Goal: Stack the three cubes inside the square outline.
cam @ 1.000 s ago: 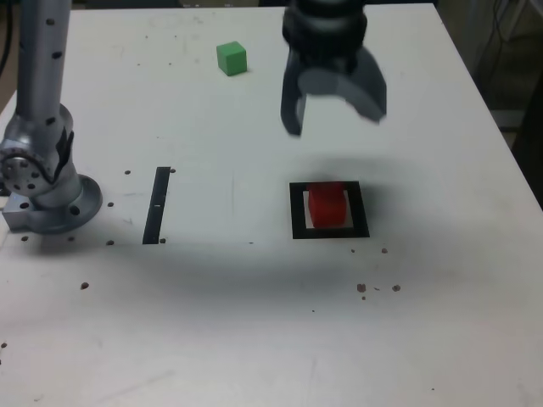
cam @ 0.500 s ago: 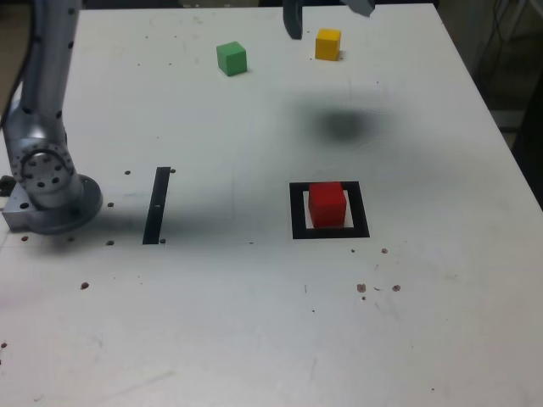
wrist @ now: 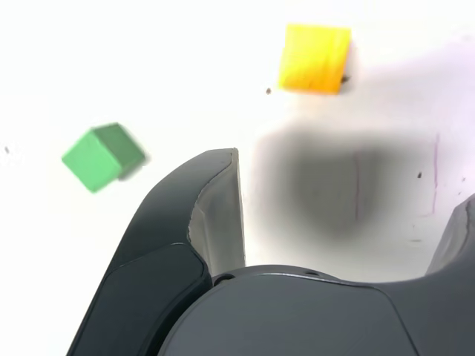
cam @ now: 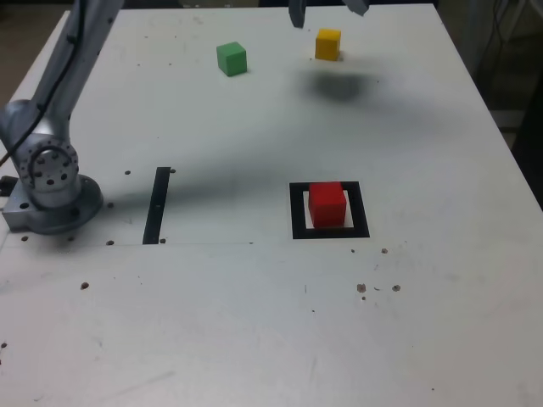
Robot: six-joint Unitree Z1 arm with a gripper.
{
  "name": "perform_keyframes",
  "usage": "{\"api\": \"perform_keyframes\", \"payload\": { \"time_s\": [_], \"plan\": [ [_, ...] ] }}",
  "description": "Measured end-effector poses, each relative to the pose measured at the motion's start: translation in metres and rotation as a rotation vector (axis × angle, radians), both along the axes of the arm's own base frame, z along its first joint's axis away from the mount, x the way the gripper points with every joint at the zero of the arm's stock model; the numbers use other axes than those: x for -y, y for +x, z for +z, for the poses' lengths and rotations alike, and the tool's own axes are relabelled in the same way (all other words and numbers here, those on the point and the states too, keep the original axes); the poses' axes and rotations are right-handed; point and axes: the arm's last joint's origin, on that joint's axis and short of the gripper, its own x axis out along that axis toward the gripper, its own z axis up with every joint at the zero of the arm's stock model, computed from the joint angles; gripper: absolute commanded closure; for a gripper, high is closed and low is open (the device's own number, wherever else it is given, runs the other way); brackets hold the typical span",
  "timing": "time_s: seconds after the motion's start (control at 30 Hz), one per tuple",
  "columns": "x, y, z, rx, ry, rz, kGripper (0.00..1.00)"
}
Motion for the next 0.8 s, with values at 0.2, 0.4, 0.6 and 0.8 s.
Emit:
{"api": "perform_keyframes", "payload": {
  "time_s": [0.2, 0.4, 0.6, 0.8],
  "plan": [
    [-0.027, 0.001, -0.018, -0.045, -0.015, -0.021, 0.05],
    [-0.042, 0.007, -0.034, -0.058, -0.023, -0.025, 0.05],
    [-0.050, 0.013, -0.053, -0.068, -0.050, -0.035, 0.06],
    [-0.053, 0.016, -0.066, -0.088, -0.070, -0.038, 0.09]
  ]
}}
